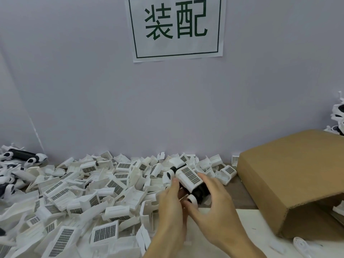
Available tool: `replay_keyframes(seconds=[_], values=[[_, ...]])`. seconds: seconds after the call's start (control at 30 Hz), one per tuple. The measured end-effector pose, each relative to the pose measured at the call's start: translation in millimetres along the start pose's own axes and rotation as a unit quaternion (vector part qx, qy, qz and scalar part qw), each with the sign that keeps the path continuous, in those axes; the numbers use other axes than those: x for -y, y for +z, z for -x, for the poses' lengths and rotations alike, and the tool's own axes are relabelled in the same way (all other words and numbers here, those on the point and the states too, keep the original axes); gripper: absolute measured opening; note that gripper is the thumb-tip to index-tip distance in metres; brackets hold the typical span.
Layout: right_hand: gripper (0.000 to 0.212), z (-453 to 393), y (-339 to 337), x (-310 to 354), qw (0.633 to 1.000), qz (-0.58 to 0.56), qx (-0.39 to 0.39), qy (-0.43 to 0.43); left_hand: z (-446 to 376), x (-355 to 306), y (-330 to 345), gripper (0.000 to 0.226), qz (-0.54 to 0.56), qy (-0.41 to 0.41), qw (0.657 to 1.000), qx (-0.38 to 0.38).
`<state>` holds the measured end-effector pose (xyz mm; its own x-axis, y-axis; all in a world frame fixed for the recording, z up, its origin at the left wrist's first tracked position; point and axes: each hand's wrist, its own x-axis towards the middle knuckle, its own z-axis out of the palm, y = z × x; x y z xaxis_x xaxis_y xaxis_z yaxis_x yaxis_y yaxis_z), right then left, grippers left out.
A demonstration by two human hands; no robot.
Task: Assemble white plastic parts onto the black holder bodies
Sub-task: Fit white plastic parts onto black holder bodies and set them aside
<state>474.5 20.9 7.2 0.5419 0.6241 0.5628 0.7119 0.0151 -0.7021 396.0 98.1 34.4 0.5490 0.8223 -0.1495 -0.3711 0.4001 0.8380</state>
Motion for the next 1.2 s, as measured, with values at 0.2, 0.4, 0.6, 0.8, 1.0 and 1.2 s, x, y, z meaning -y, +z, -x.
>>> replay_keyframes(seconds=[0.2,0.4,0.6,0.8,1.0,1.2], values=[[0.042,-4.6,-10.7,-7.5,0.992,-0.073,-0.093,0.046,4.0,-2.8,-2.4,0.042,-0.133,0.075,0.986,0.066],[0.021,-8.9,-22.7,-13.5,0.97,-0.202,-0.086,0.107,3.9,-12.3,-9.0,0.034,-0.231,0.303,0.923,-0.058],[0.027,-9.1,-27.5,-10.3,0.899,-0.403,-0.031,0.168,-2.2,-19.0,-15.2,0.025,-0.146,0.185,0.971,0.037],[0.034,-8.9,-35.7,-5.4,0.801,-0.547,-0.001,0.246,0.1,-25.3,-15.0,0.024,-0.092,0.171,0.968,0.157],[0.039,-11.3,-41.1,2.6,0.732,-0.601,0.026,0.32,3.8,-28.0,-11.7,0.026,-0.096,0.179,0.956,0.213],[0.034,-11.5,-39.8,3.0,0.691,-0.625,0.059,0.356,4.9,-28.5,-11.8,0.042,-0.157,0.186,0.934,0.26]])
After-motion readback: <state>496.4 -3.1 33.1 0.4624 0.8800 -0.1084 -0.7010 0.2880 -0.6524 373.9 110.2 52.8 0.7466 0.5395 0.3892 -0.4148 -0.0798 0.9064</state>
